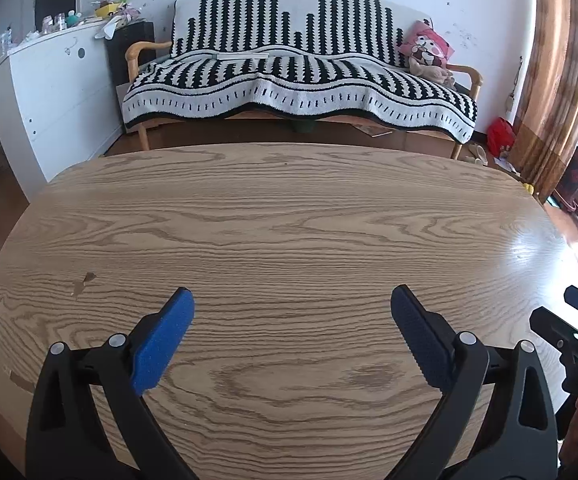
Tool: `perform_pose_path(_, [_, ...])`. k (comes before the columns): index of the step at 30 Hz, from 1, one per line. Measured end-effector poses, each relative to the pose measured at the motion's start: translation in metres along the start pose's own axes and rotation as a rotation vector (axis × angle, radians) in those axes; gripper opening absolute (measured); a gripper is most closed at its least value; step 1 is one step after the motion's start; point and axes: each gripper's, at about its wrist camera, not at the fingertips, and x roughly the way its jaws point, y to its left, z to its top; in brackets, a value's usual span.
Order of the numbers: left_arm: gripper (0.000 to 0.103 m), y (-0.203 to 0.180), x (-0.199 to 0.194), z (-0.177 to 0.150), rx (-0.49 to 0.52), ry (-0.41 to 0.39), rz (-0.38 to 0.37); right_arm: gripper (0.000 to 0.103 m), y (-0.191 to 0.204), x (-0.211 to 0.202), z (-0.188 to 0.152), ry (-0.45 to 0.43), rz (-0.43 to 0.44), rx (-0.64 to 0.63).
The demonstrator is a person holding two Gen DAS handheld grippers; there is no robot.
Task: Collect trash
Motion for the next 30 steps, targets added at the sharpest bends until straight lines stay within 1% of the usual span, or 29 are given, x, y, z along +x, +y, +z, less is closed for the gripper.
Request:
perform_pose_path(7, [0.096,-0.0024,0.0012,-0.001,0.009,0.005,-0.01,0.093,-0.005,-0.0048,-0.0051,0.001,-0.004,0.005])
perform_pose_path(30, [0.096,-0.0006,0.0004,-0.003,0.011,0.005,-0.007,0.093,-0.0061,-0.0076,-0.0068,-0.003,-0.01,0.009])
